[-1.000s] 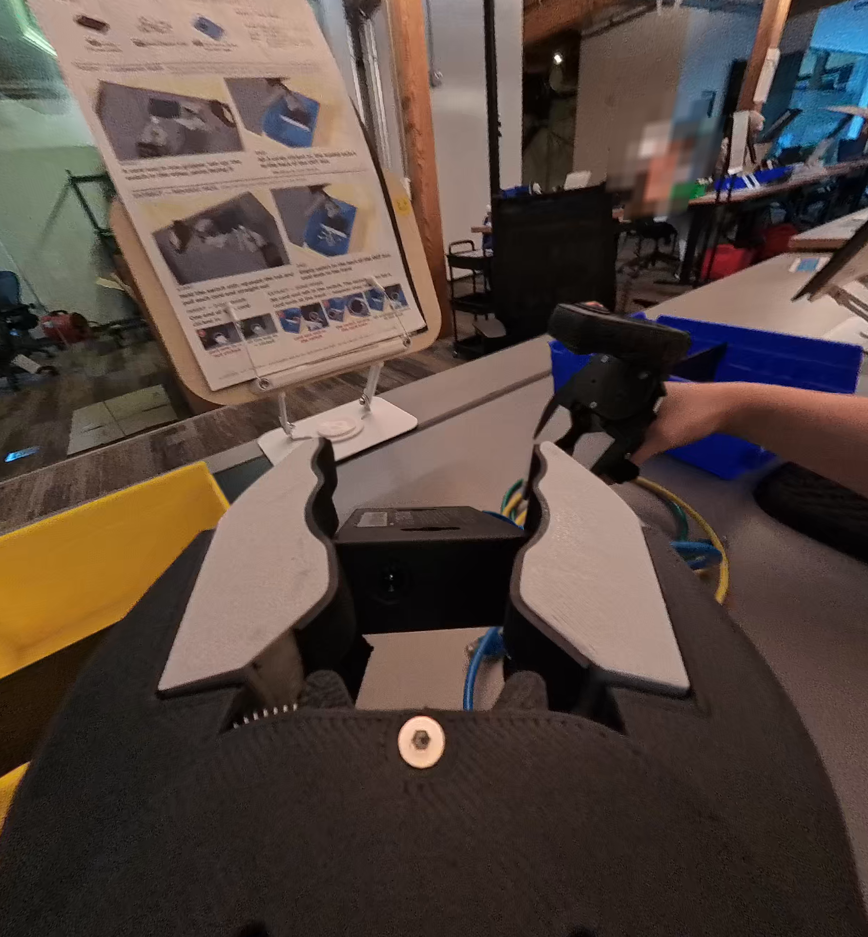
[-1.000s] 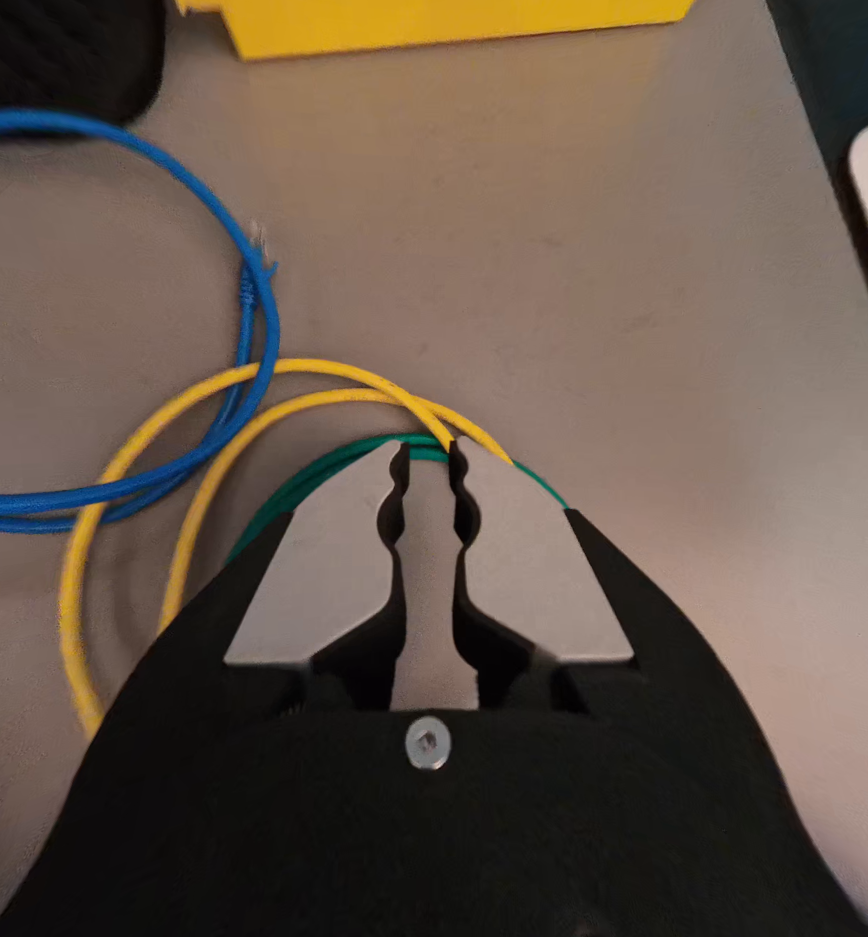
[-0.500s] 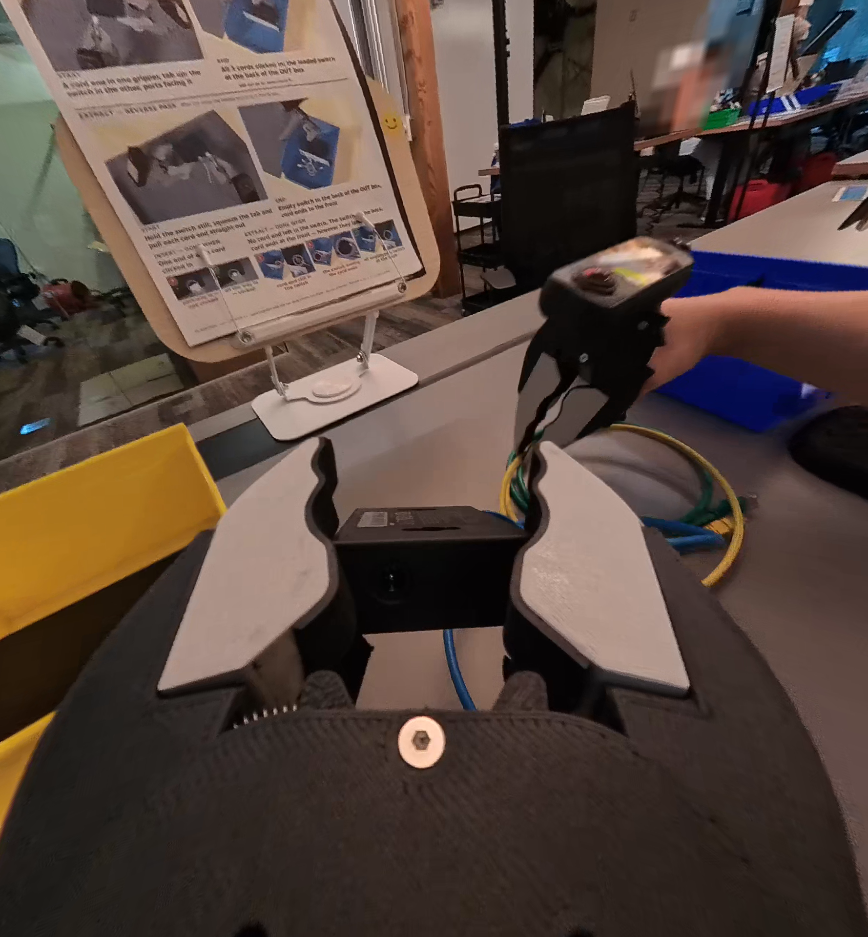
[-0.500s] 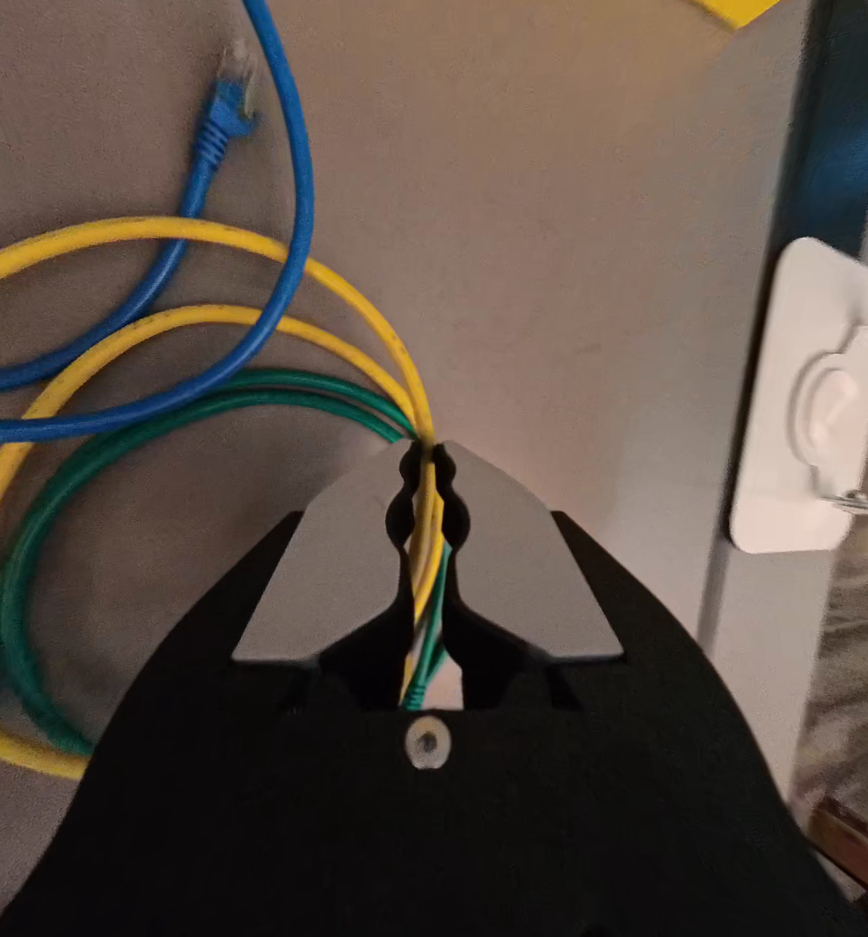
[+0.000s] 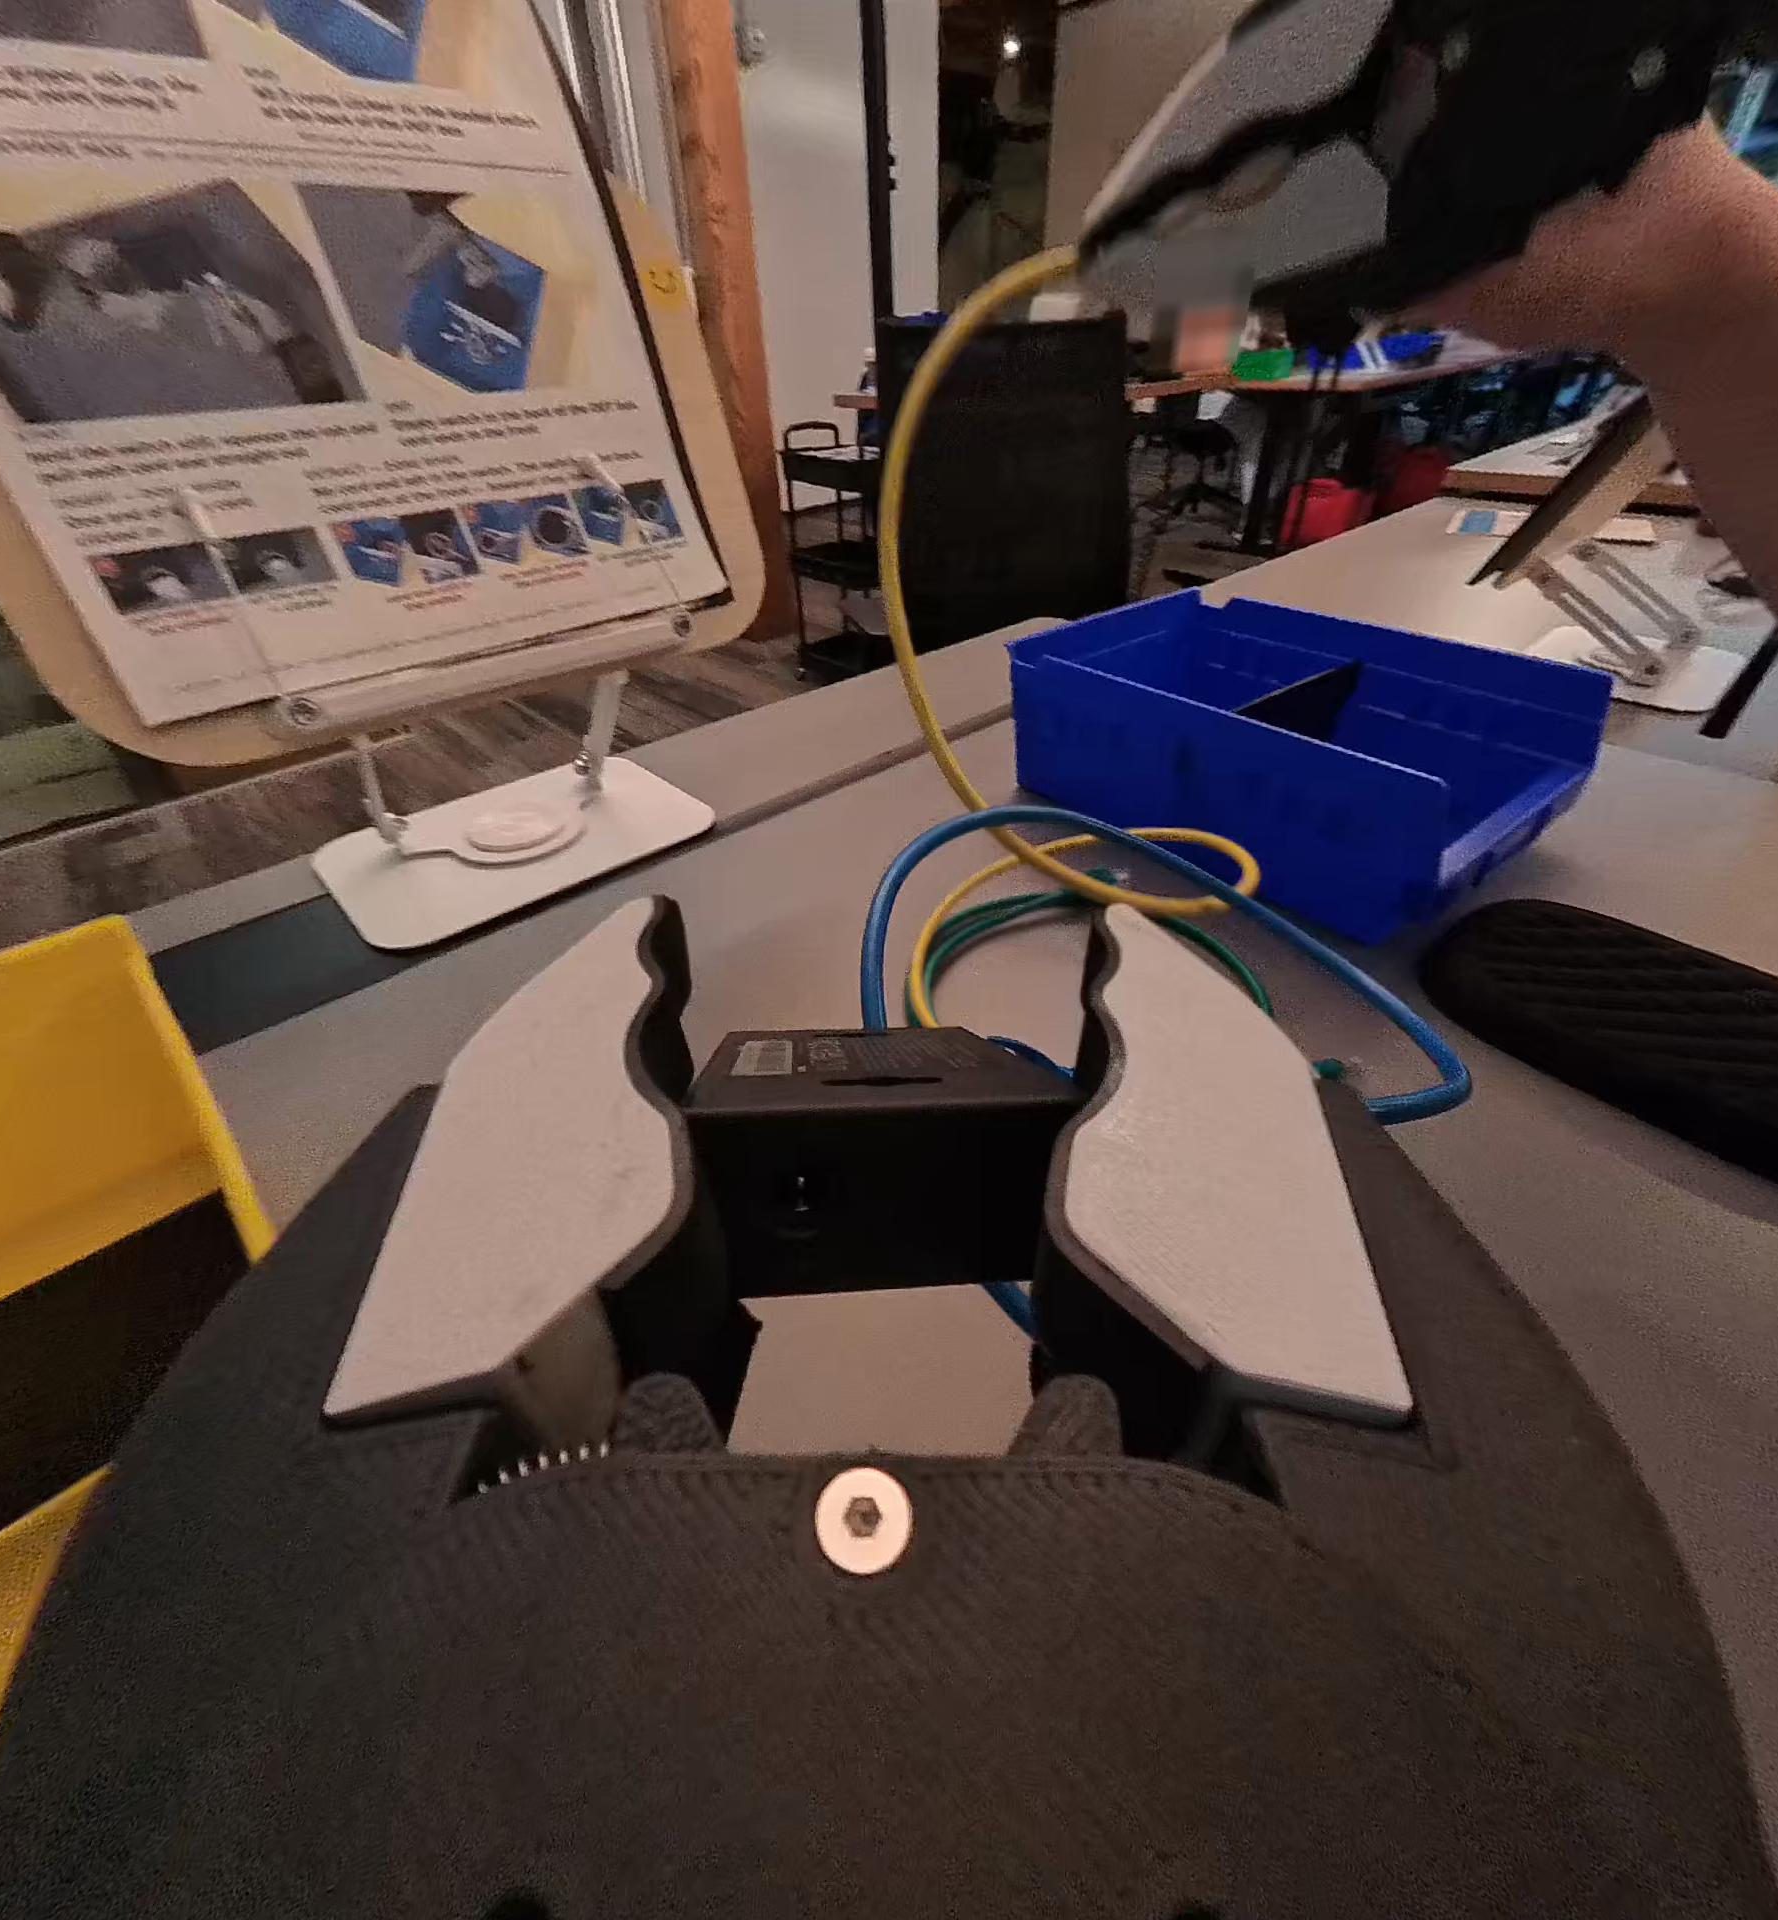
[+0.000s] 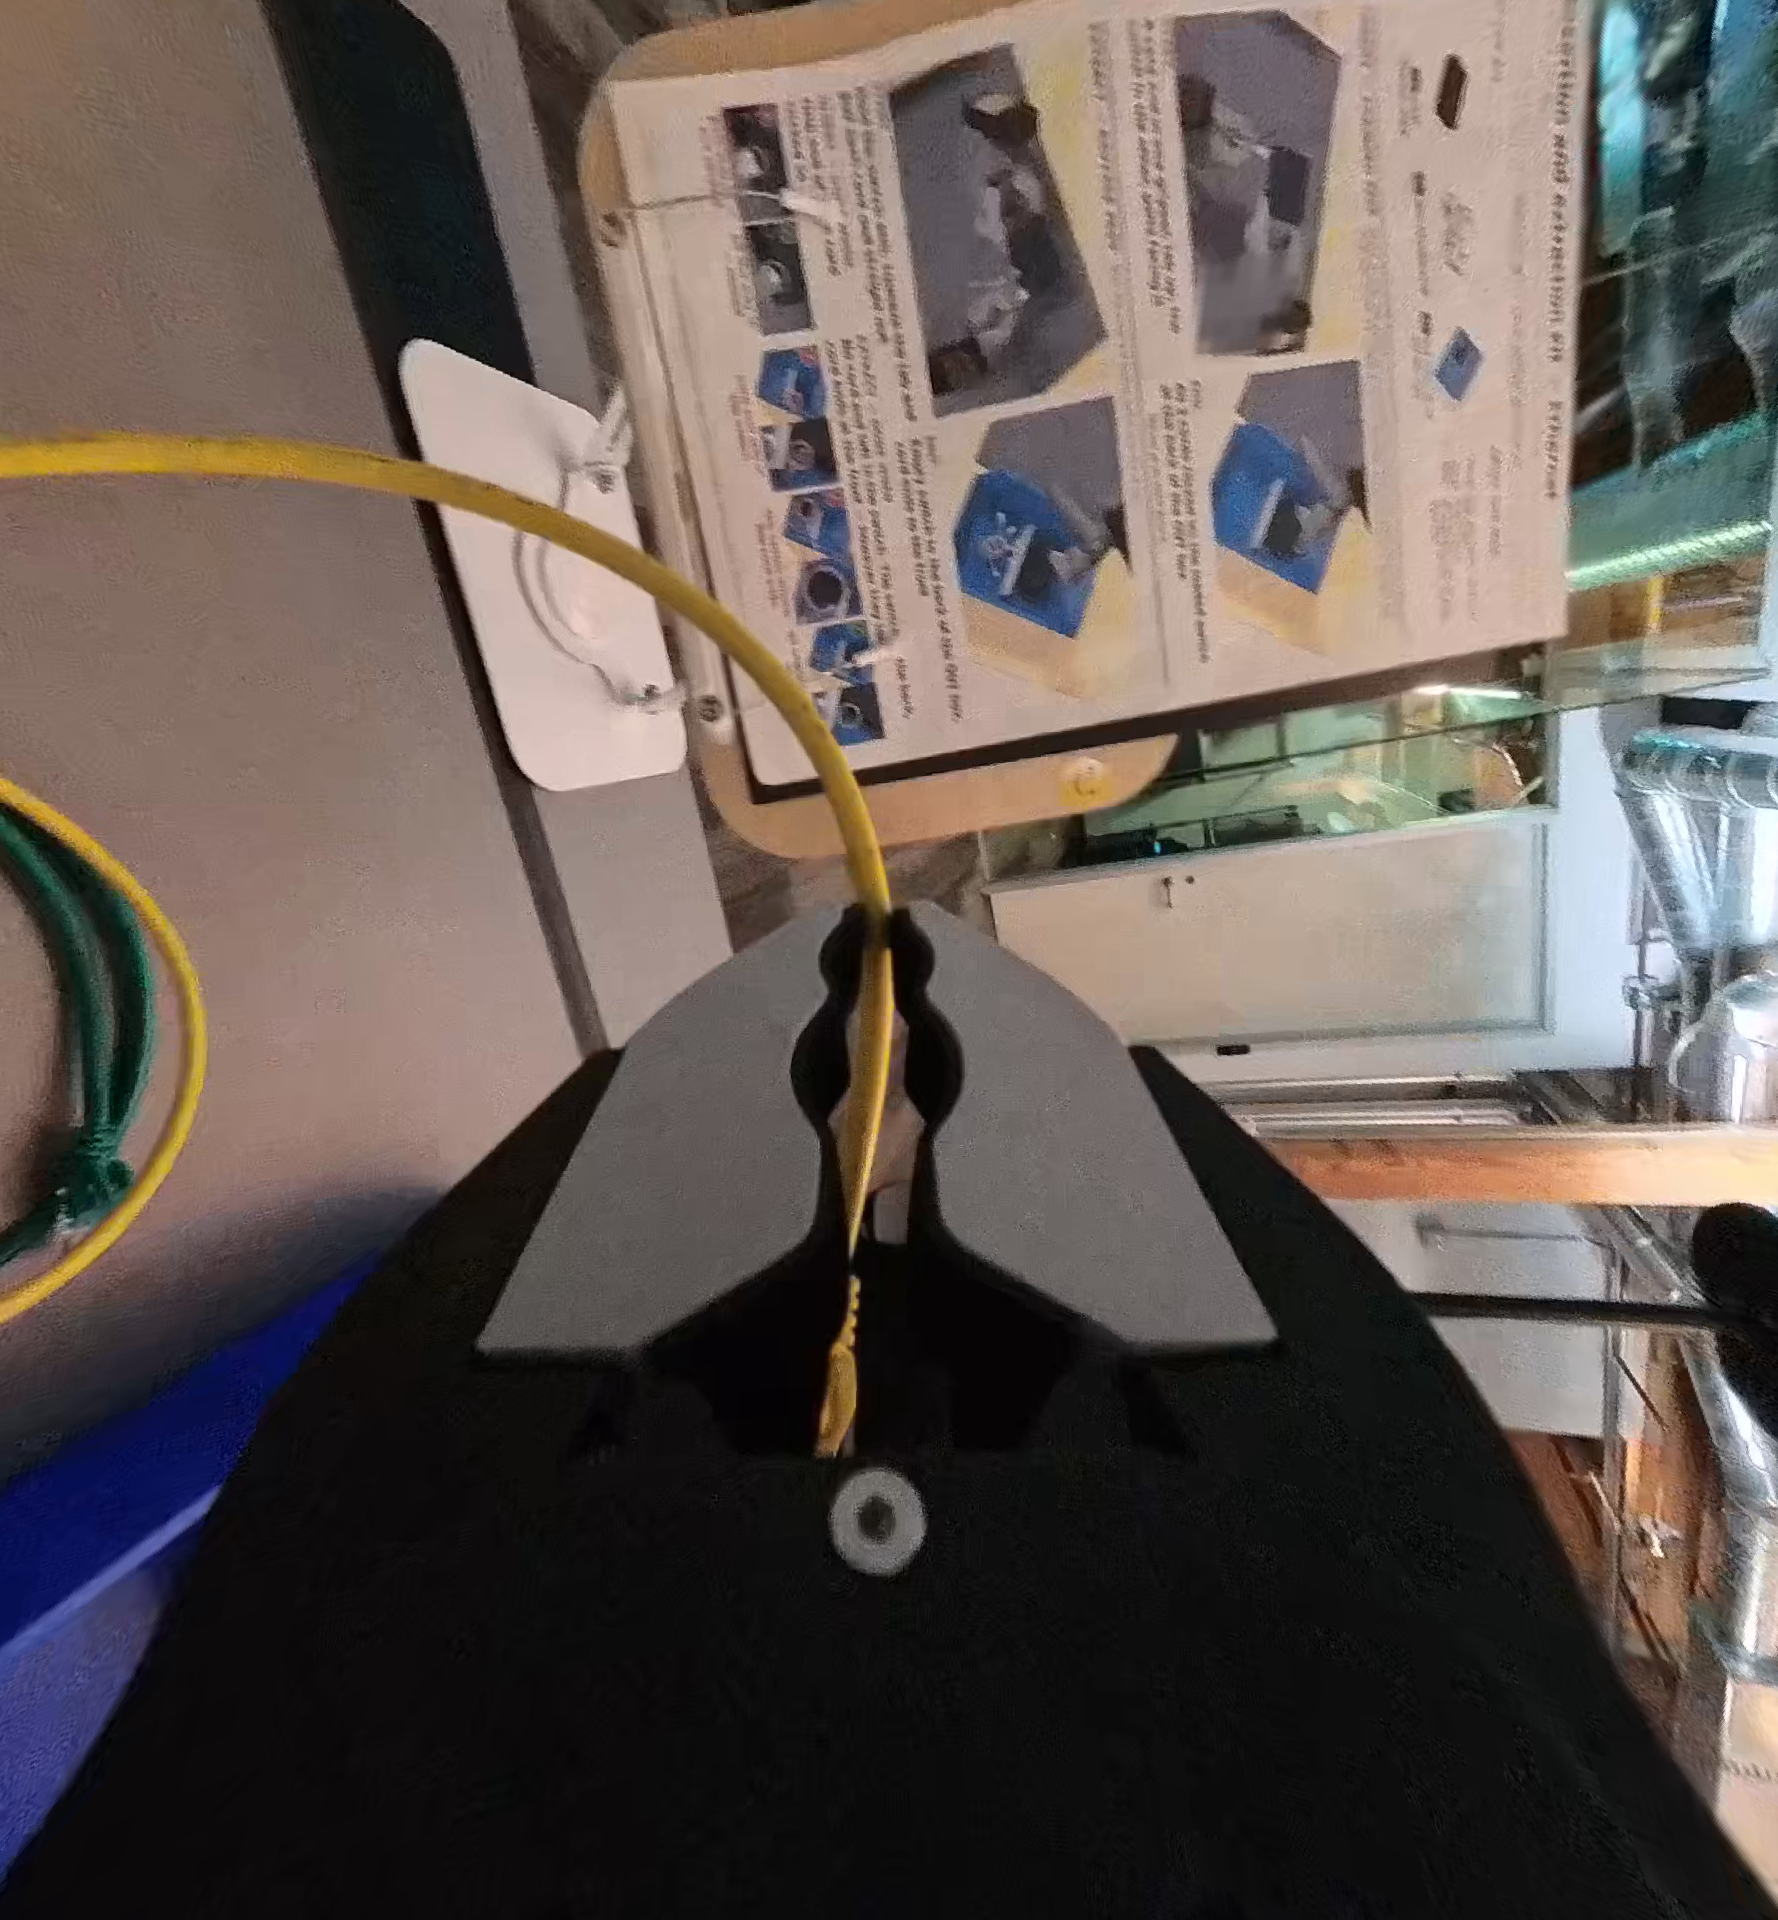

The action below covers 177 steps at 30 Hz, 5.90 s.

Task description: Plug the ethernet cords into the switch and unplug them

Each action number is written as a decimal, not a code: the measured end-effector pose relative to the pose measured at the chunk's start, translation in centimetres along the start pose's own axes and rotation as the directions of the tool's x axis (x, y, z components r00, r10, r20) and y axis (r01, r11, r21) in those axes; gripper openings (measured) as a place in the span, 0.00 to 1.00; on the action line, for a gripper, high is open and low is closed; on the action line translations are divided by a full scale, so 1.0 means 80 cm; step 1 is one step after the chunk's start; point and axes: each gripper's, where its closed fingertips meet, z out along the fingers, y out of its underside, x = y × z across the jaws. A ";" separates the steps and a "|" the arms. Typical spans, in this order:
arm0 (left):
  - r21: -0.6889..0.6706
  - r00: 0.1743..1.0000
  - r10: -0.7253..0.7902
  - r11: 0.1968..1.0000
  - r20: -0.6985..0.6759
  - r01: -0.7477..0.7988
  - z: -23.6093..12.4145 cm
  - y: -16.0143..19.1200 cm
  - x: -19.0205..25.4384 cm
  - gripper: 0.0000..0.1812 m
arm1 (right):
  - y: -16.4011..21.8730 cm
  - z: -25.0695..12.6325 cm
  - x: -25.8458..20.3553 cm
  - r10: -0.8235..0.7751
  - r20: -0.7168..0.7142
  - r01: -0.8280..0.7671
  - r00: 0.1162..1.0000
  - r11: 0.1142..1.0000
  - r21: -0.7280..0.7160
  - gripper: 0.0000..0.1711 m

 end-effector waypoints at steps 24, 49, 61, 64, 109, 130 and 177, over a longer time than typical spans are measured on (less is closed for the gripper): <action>-0.371 0.984 -0.061 0.921 0.168 0.121 0.070 0.149 -0.012 0.40 | -0.020 -0.098 0.124 0.113 -0.180 -0.076 0.977 0.977 0.202 0.04; -0.085 0.933 -0.176 0.984 -0.314 0.157 -0.019 -0.072 0.054 0.39 | -0.137 -0.168 -0.044 -0.134 -0.024 0.123 0.991 0.808 0.576 0.04; -0.360 0.220 -0.464 0.849 -0.858 0.387 0.041 -0.125 0.143 0.32 | -0.177 -0.243 -0.120 -0.254 0.124 0.042 0.959 0.564 0.825 0.04; -0.475 0.010 -0.502 0.825 -0.865 0.308 0.022 -0.130 0.170 0.32 | -0.170 -0.227 -0.125 -0.301 0.134 0.087 0.944 0.619 0.781 0.04; -0.196 0.473 -0.199 0.979 -0.858 0.056 0.071 -0.150 0.172 0.22 | -0.143 -0.179 -0.163 0.286 0.958 -0.741 -0.010 0.642 -0.200 0.01; -0.019 0.730 -0.060 0.998 -0.680 0.064 0.145 -0.169 0.144 0.06 | -0.059 -0.121 -0.055 0.617 0.702 -0.925 0.355 0.342 0.168 0.16; 0.042 0.624 -0.175 0.948 -0.761 0.316 0.098 -0.216 0.141 0.06 | -0.112 -0.159 -0.017 0.356 0.923 -0.827 0.144 -0.469 0.310 0.04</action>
